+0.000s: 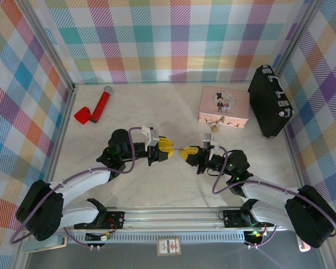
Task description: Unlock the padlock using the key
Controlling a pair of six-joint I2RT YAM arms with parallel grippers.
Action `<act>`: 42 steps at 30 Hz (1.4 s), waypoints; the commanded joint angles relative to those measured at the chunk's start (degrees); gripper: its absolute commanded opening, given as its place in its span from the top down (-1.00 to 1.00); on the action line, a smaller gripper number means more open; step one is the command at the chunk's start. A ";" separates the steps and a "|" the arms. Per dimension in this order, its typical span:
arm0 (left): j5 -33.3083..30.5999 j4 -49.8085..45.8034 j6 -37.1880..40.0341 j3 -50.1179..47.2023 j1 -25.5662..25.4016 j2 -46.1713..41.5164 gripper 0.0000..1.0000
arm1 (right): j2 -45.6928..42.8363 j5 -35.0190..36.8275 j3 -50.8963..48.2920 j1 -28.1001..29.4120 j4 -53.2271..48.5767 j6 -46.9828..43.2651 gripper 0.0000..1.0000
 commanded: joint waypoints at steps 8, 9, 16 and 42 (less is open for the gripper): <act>7.13 3.81 -1.62 2.13 0.46 0.79 0.54 | 0.24 -1.94 1.43 0.58 3.98 0.73 1.00; 7.20 3.70 -1.70 2.29 0.46 0.79 0.55 | 0.42 -1.92 1.47 0.67 4.24 0.76 1.00; 6.90 2.47 -1.27 2.48 0.46 0.67 0.64 | 1.65 -2.20 1.71 1.46 5.48 1.17 1.00; -14.10 -48.57 20.94 19.57 -2.66 -0.93 1.00 | -14.30 10.28 3.91 2.10 -34.62 -18.35 -0.29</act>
